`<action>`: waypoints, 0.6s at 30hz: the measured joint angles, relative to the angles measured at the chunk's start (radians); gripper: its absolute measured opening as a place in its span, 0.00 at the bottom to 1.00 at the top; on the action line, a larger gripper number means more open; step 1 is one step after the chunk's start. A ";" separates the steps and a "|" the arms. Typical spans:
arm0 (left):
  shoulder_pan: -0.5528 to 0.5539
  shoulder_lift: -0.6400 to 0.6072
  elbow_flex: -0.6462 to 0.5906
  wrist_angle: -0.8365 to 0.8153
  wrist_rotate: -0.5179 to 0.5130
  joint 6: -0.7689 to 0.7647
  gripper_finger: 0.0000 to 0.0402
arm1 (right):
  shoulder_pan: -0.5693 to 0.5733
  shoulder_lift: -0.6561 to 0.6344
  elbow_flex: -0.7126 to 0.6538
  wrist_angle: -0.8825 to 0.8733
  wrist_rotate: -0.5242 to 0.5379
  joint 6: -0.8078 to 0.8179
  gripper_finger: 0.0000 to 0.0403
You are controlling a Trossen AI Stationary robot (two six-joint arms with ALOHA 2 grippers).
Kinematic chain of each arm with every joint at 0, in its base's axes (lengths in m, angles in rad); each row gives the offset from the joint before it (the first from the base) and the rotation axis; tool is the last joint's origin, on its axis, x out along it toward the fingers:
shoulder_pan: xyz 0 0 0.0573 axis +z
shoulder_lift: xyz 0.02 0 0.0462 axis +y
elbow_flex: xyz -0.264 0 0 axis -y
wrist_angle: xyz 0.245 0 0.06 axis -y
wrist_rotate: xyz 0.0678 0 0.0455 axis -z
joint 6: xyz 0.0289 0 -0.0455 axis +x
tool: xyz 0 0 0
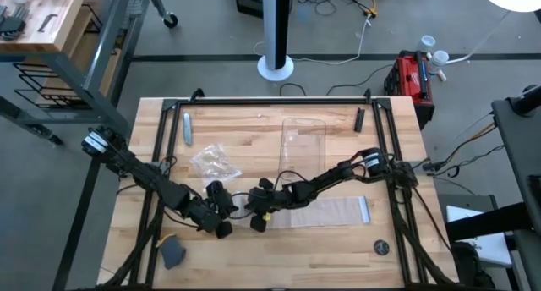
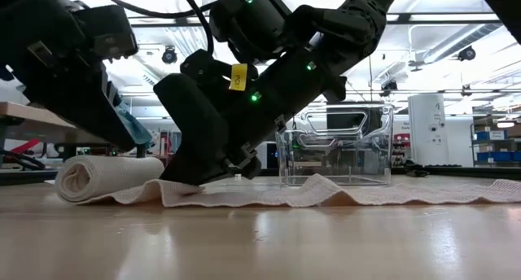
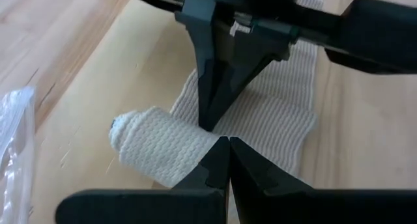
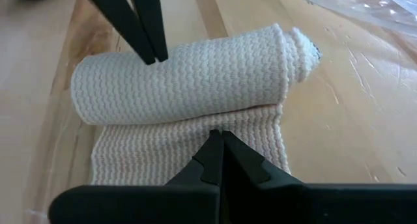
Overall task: Roll bandage
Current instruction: Roll the brown bandage
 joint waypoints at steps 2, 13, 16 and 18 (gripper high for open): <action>0.000 0.000 -0.001 -0.014 0.000 -0.004 0.00 | 0.000 -0.001 0.000 -0.002 0.000 -0.006 0.00; 0.000 0.010 -0.002 -0.080 0.009 -0.060 0.00 | 0.025 -0.108 -0.002 -0.188 0.073 -0.043 0.00; 0.000 0.010 -0.002 -0.082 0.015 -0.061 0.00 | 0.034 -0.126 -0.004 -0.261 0.077 -0.042 0.00; 0.000 0.010 -0.002 -0.087 0.018 -0.064 0.00 | 0.044 -0.138 -0.005 -0.304 0.096 -0.030 0.00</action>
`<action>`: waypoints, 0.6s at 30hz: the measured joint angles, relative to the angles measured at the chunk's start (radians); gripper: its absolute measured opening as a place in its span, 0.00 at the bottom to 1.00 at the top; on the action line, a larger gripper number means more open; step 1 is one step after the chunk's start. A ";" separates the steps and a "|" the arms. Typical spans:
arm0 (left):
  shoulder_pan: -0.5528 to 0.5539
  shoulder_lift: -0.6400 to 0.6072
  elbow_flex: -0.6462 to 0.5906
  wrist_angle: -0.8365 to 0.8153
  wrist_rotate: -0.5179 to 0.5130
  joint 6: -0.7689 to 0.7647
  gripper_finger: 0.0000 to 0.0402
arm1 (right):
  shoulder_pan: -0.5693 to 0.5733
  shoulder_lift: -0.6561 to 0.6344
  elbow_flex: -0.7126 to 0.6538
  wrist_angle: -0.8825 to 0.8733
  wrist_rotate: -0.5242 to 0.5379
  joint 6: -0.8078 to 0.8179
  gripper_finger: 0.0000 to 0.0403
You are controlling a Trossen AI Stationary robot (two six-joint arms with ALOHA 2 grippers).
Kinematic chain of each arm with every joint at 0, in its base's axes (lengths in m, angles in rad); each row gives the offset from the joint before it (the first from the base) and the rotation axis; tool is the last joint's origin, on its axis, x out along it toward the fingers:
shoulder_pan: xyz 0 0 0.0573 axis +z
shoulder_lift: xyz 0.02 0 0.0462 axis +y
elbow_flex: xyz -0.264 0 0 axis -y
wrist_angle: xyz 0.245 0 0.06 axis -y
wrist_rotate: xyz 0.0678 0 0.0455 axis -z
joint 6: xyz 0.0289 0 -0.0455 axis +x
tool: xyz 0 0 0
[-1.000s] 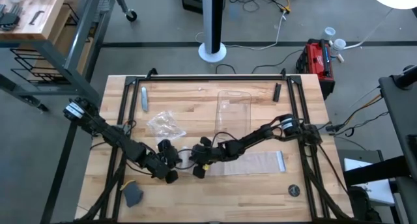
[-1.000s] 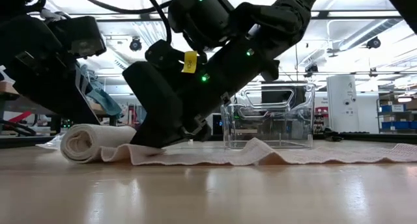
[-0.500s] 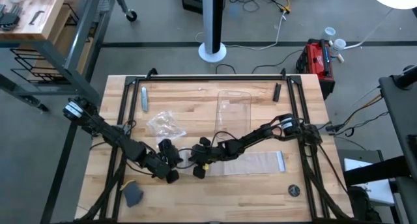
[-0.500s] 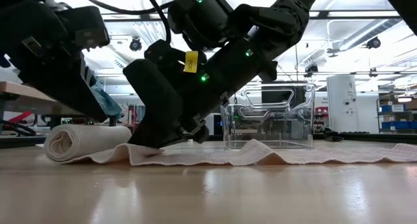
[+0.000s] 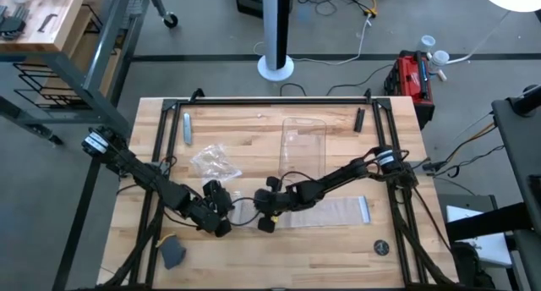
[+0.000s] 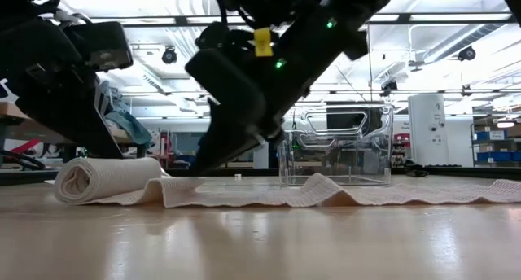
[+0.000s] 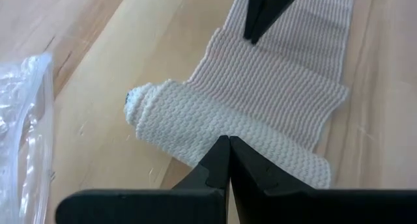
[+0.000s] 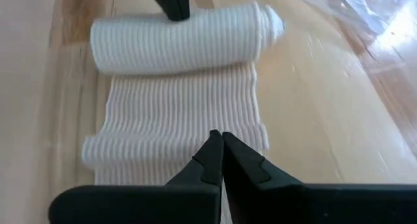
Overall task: Roll bandage
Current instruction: Roll the brown bandage
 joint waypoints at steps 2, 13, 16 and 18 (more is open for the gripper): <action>0.000 0.000 0.000 -0.002 0.000 -0.001 0.00 | 0.007 -0.004 -0.008 -0.035 0.009 0.020 0.00; 0.000 0.000 0.000 -0.006 0.001 -0.001 0.00 | 0.047 -0.009 -0.072 -0.031 0.012 0.120 0.00; 0.000 0.000 0.000 -0.024 0.002 -0.015 0.00 | 0.054 -0.012 -0.073 -0.042 0.012 0.120 0.00; 0.000 0.000 0.000 -0.047 0.016 -0.037 0.00 | 0.059 -0.020 -0.073 -0.068 0.019 0.122 0.00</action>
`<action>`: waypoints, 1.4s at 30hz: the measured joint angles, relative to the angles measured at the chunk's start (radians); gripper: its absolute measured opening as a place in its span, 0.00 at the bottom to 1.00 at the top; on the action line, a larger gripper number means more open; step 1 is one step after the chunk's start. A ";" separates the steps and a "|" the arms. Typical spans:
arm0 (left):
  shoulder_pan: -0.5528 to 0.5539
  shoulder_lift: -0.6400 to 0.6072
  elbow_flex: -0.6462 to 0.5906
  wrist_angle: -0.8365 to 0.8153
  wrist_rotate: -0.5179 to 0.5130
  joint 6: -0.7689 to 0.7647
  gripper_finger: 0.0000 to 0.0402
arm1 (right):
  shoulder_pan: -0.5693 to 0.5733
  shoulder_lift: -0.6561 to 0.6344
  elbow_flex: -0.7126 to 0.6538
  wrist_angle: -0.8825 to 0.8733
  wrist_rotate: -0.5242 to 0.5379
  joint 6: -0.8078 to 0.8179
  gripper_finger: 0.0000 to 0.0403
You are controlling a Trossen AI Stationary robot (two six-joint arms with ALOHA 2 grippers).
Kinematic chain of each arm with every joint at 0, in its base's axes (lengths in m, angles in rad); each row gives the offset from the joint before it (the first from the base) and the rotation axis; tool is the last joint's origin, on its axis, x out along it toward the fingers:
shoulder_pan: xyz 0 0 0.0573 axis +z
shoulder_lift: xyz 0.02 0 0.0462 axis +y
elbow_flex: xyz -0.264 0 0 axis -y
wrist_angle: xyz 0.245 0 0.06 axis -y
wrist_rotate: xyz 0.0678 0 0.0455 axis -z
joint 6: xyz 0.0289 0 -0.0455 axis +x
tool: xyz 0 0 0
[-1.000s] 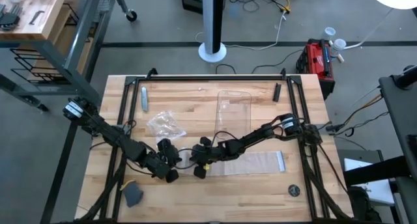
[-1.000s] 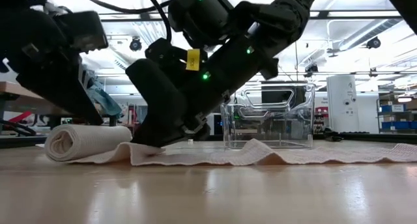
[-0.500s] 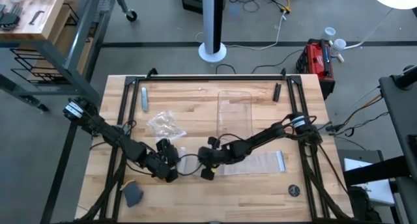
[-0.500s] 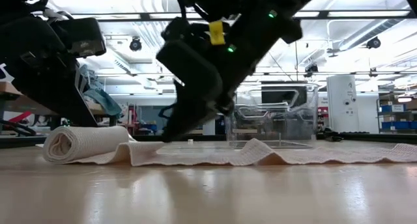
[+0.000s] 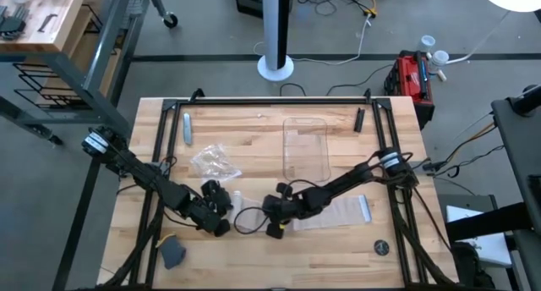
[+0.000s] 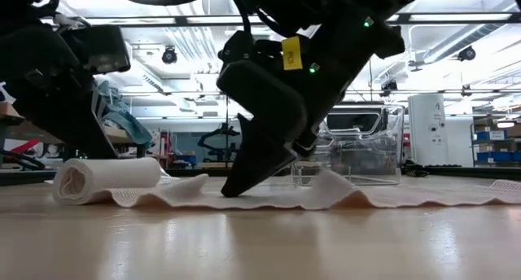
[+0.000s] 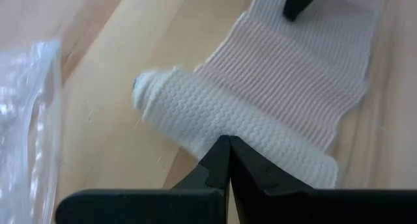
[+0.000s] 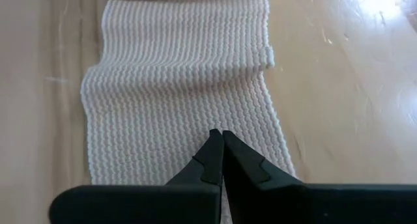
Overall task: Roll bandage
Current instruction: Roll the brown bandage
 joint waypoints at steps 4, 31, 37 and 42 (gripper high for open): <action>-0.001 0.000 -0.002 -0.019 0.027 -0.018 0.00 | 0.014 -0.023 -0.003 -0.057 0.064 0.006 0.00; -0.001 0.000 0.035 -0.013 0.010 0.011 0.00 | 0.163 -0.382 -0.151 -0.387 0.221 0.132 0.00; -0.001 0.000 0.040 0.020 0.008 0.023 0.00 | 0.259 -0.476 -0.380 -0.346 0.220 0.317 0.00; 0.000 0.000 0.040 0.093 -0.030 0.074 0.00 | 0.310 -0.495 -0.508 -0.278 0.236 0.464 0.00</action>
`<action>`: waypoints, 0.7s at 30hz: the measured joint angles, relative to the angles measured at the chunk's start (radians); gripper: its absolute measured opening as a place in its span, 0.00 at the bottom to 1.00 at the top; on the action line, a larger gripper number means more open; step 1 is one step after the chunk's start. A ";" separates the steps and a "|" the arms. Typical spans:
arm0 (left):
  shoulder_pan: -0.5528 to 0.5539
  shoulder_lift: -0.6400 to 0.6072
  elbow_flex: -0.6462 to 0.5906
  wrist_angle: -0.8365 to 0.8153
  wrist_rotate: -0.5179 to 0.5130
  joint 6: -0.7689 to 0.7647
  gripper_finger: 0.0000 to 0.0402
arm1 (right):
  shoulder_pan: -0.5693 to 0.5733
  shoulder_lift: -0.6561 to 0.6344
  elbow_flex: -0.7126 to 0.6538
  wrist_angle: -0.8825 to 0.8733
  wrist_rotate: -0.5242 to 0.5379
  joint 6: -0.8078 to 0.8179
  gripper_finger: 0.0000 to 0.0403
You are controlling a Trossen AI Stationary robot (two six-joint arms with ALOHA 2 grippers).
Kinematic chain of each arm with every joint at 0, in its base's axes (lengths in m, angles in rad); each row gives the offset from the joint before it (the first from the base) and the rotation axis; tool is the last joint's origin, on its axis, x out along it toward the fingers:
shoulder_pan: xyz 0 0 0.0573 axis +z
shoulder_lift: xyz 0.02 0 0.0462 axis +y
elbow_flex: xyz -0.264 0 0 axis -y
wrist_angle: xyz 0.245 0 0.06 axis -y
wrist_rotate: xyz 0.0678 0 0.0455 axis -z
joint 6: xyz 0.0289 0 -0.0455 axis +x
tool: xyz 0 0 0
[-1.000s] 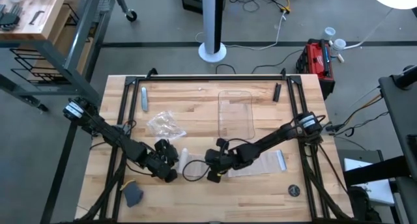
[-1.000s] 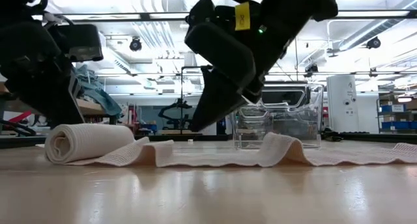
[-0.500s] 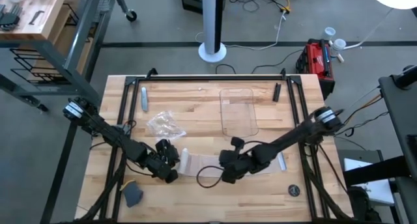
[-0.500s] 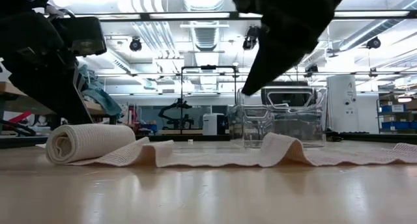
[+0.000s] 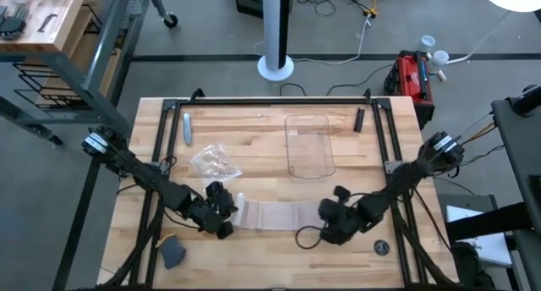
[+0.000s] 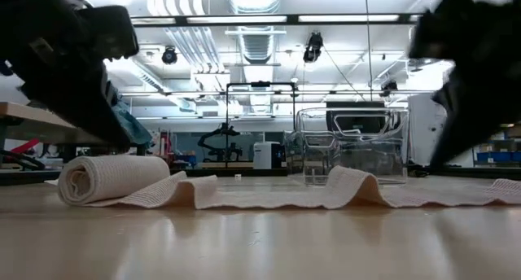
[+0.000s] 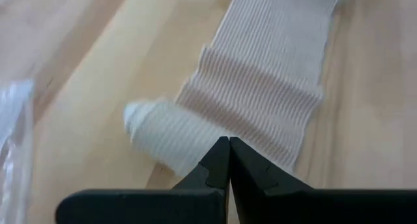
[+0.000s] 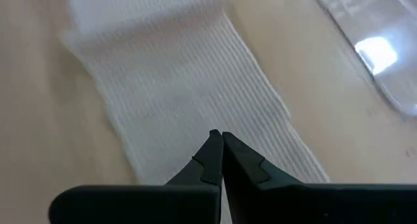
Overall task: Roll bandage
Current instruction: Roll the brown bandage
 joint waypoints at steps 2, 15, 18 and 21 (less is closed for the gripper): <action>0.001 0.000 0.000 0.006 -0.019 0.021 0.00 | -0.004 -0.002 0.002 0.018 0.008 0.011 0.00; 0.001 0.001 -0.001 0.023 -0.031 0.023 0.00 | -0.008 0.005 -0.004 -0.079 -0.018 0.168 0.00; 0.001 0.001 -0.002 0.024 -0.021 0.023 0.00 | -0.010 0.005 -0.003 -0.079 -0.030 0.202 0.00; 0.002 0.002 -0.002 0.023 -0.013 0.021 0.00 | -0.015 0.005 -0.003 -0.078 -0.048 0.251 0.00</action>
